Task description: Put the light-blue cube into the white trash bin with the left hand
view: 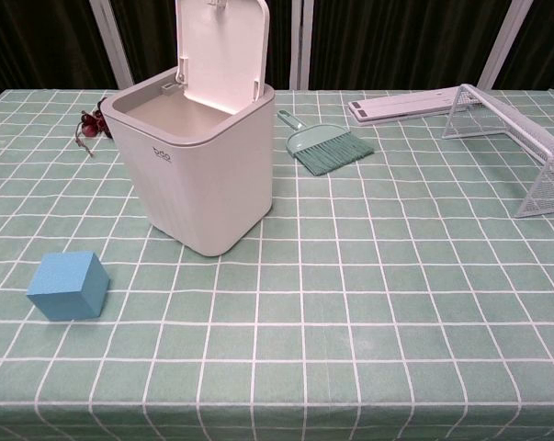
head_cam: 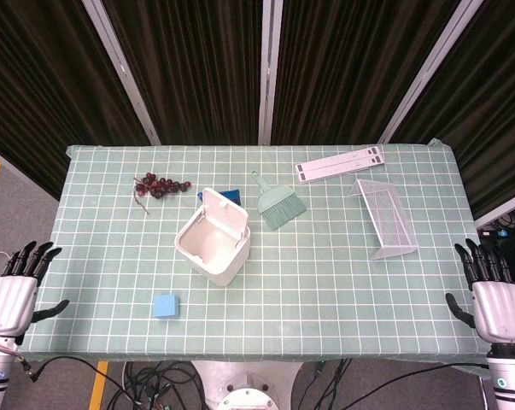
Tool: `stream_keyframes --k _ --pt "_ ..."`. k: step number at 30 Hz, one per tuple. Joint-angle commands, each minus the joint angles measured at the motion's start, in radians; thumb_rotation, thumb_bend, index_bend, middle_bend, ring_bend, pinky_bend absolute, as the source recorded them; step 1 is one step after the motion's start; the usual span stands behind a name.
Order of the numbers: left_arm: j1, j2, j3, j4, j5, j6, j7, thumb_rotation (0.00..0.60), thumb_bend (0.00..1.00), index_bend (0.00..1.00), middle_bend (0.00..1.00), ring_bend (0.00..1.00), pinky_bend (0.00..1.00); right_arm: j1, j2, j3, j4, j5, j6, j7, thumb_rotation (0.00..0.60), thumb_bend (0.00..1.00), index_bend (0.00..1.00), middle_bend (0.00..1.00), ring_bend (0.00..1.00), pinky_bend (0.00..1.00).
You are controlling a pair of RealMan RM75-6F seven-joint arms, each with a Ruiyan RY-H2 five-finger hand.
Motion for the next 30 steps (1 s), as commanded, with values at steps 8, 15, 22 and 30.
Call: stream_keyframes --k 8,15,22,30 --pt "-0.005 -0.004 0.005 -0.002 0.009 -0.009 -0.011 0.600 0.04 0.15 0.11 0.04 0.15 0.000 0.004 0.003 0.003 0.008 -0.005 0.007 0.600 0.21 0.00 0.00 0.00 0.00" --pt "-0.030 -0.010 0.031 -0.011 0.073 -0.034 -0.050 0.600 0.04 0.15 0.11 0.04 0.15 -0.003 0.000 0.003 0.015 0.006 -0.001 0.014 0.600 0.21 0.00 0.00 0.00 0.00" --pt "-0.090 -0.043 0.086 -0.028 0.156 -0.137 -0.066 0.600 0.03 0.15 0.11 0.04 0.15 0.000 0.008 0.009 0.014 0.009 -0.003 0.016 0.600 0.21 0.00 0.00 0.00 0.00" --pt "-0.190 -0.115 0.098 -0.026 0.199 -0.274 -0.078 0.600 0.03 0.15 0.11 0.04 0.15 0.003 0.013 0.010 0.017 0.012 -0.010 0.015 0.600 0.21 0.00 0.00 0.00 0.00"
